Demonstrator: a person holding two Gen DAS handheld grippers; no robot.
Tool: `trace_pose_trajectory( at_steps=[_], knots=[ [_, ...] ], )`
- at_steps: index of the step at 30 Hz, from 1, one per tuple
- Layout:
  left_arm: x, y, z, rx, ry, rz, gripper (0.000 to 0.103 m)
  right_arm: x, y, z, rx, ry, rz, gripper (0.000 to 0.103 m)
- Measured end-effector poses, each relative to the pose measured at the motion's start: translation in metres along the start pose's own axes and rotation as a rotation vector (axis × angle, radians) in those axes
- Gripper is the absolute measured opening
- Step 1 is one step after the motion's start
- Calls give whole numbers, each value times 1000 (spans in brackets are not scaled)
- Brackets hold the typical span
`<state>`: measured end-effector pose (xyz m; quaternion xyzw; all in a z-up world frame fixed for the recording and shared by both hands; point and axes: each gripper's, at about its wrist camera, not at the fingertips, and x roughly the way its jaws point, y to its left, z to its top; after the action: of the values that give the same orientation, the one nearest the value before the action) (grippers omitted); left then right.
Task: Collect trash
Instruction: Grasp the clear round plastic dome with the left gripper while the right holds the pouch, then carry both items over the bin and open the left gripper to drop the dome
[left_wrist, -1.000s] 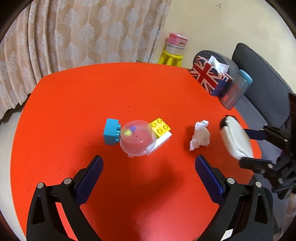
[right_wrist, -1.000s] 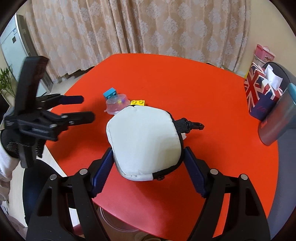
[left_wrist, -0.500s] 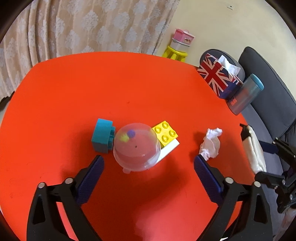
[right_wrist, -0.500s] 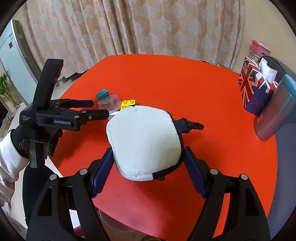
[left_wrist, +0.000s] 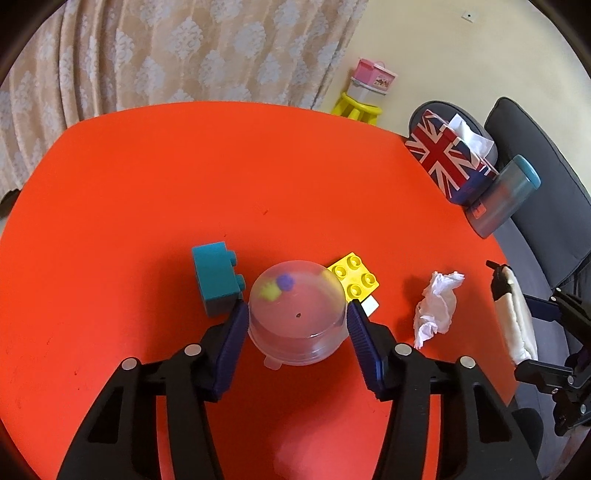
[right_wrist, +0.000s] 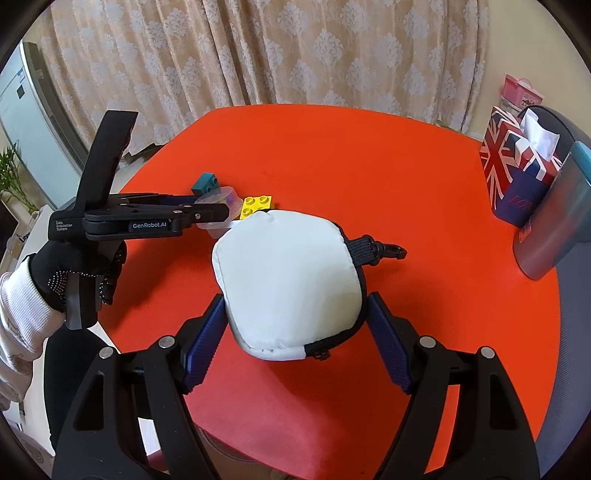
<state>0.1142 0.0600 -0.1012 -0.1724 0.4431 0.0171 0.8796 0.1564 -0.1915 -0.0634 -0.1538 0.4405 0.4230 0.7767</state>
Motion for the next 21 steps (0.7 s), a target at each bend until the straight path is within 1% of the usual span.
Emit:
trace_pose_trajectory(
  at_steps=[5, 9, 15, 21],
  knots=[
    [-7, -2, -4, 19, -9, 0, 53, 1, 1, 0, -2, -6, 1, 75],
    [-21, -4, -6, 33, -29, 2, 53, -3, 4, 1, -3, -15, 0, 75],
    [-55, -15, -14, 74, -65, 5, 53, -20, 9, 0, 1, -44, -6, 75],
    [-91, -32, -30, 131, -96, 0, 53, -46, 15, -3, 3, -87, -8, 75]
  ],
)
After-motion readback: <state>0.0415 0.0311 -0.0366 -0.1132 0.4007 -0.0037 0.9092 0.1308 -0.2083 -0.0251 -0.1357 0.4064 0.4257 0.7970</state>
